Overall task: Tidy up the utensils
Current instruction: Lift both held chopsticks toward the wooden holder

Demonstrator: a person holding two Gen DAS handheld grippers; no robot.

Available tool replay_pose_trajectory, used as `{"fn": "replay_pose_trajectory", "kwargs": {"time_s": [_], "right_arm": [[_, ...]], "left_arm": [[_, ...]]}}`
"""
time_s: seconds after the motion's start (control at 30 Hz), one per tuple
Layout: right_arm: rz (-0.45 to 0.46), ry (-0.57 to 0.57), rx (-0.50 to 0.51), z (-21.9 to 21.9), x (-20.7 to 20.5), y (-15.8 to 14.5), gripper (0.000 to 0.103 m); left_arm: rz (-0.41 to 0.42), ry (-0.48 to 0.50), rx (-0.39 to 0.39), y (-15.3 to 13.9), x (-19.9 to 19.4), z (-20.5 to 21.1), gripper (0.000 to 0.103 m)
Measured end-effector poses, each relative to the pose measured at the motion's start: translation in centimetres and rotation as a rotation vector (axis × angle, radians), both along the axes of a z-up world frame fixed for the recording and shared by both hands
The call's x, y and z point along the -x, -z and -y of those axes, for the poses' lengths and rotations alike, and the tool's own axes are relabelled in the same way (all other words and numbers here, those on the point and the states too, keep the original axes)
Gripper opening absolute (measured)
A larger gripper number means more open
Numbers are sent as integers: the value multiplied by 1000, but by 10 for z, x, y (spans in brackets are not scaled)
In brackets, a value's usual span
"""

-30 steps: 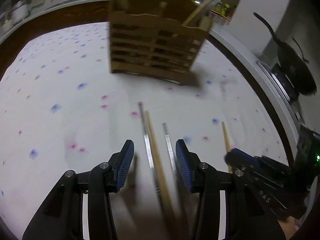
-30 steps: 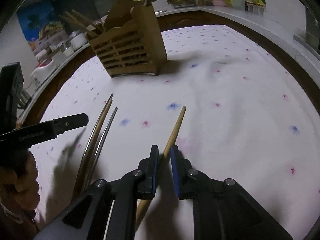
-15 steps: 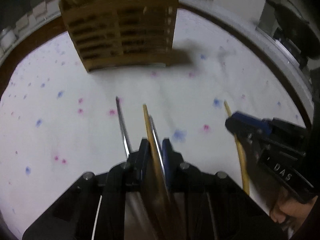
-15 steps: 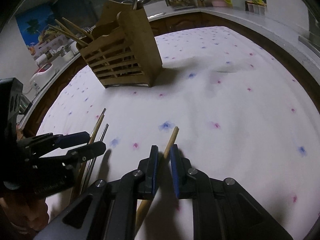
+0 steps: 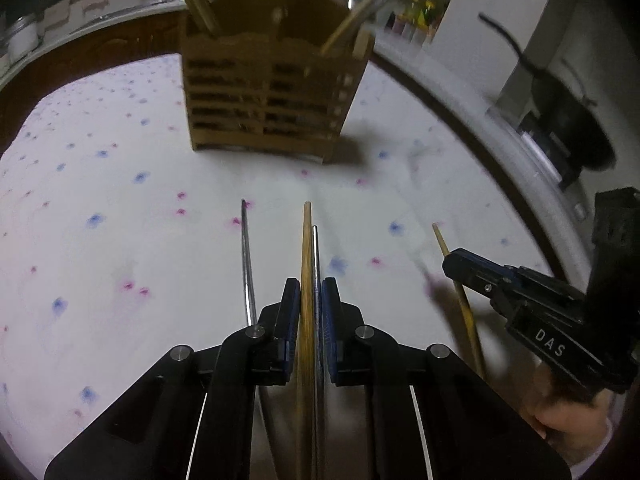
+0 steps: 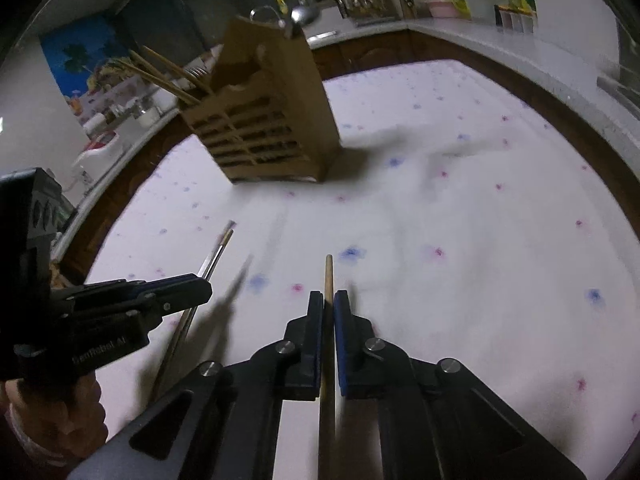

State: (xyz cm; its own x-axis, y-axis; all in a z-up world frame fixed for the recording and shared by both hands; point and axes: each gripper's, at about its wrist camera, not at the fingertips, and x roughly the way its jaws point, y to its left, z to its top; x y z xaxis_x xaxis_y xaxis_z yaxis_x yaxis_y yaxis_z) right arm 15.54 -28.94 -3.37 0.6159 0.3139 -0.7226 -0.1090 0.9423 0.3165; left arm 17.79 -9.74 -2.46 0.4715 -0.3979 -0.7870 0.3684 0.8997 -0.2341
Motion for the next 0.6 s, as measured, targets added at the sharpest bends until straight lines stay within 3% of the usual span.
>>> {"fn": "replay_pose_trajectory", "kwargs": {"time_s": [0.33, 0.43, 0.6], "right_arm": [[175, -16, -62, 1, 29, -75, 6], [194, -27, -56, -1, 30, -83, 6], [143, -32, -73, -8, 19, -66, 6]], "left_arm": [[120, -35, 135, -70, 27, -40, 10], [111, -30, 114, -65, 23, -42, 10], [-21, -80, 103, -27, -2, -52, 11]]}}
